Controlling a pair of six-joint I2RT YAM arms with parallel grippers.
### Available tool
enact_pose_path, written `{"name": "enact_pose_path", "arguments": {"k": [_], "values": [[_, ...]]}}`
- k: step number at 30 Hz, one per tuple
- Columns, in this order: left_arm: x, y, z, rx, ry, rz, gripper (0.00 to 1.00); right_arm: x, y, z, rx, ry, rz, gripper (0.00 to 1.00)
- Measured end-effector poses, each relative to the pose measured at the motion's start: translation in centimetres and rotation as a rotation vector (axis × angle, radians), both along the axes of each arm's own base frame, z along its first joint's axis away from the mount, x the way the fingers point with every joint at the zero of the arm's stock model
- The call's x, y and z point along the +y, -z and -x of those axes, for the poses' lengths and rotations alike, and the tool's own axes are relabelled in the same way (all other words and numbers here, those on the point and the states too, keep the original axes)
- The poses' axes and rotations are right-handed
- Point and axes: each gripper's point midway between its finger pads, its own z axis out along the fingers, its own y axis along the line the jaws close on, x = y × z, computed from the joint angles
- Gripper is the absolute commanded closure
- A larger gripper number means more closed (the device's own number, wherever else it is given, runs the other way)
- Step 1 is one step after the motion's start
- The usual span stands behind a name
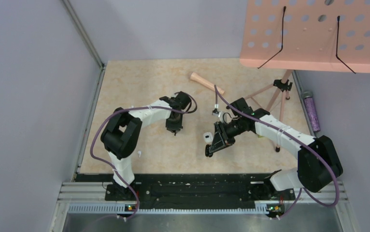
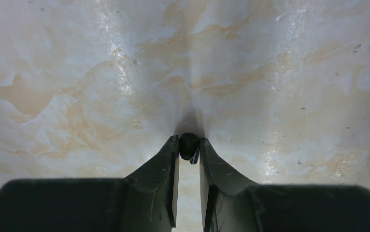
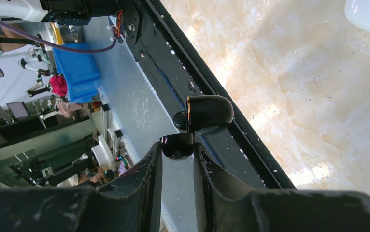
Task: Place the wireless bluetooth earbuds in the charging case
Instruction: Pick up the left earbud from the center of the board, then insert the right earbud into the left side groove of the charging case.
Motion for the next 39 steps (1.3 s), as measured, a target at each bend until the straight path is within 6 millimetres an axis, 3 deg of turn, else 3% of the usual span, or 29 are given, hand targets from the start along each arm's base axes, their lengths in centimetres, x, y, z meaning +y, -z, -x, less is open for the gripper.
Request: {"name": "enact_pose_path", "arguments": {"k": [5, 8, 18, 23, 29, 39], "values": [[-0.1, -0.9, -0.3, -0.026, -0.004, 0.012, 0.91, 0.0, 0.0, 0.0, -0.001, 0.0, 0.0, 1.0], [-0.6, -2.7, -0.9, -0.083, -0.004, 0.055, 0.92, 0.0, 0.0, 0.0, -0.001, -0.001, 0.0, 1.0], [-2.0, -12.6, -2.3, -0.382, -0.018, 0.299, 0.96, 0.3, -0.2, -0.3, -0.003, 0.012, -0.009, 1.0], [-2.5, -15.3, -2.6, -0.452, -0.097, 0.382, 0.96, 1.9, -1.4, -2.6, -0.031, 0.095, -0.067, 1.0], [-2.9, -16.0, -2.0, -0.468, -0.246, 0.425, 0.95, 4.8, -4.0, -8.2, -0.129, 0.32, -0.209, 1.0], [-3.1, -18.7, 0.2, -0.515, -0.377, 0.489, 0.95, 6.7, -5.7, -10.8, -0.182, 0.535, -0.413, 1.0]]}}
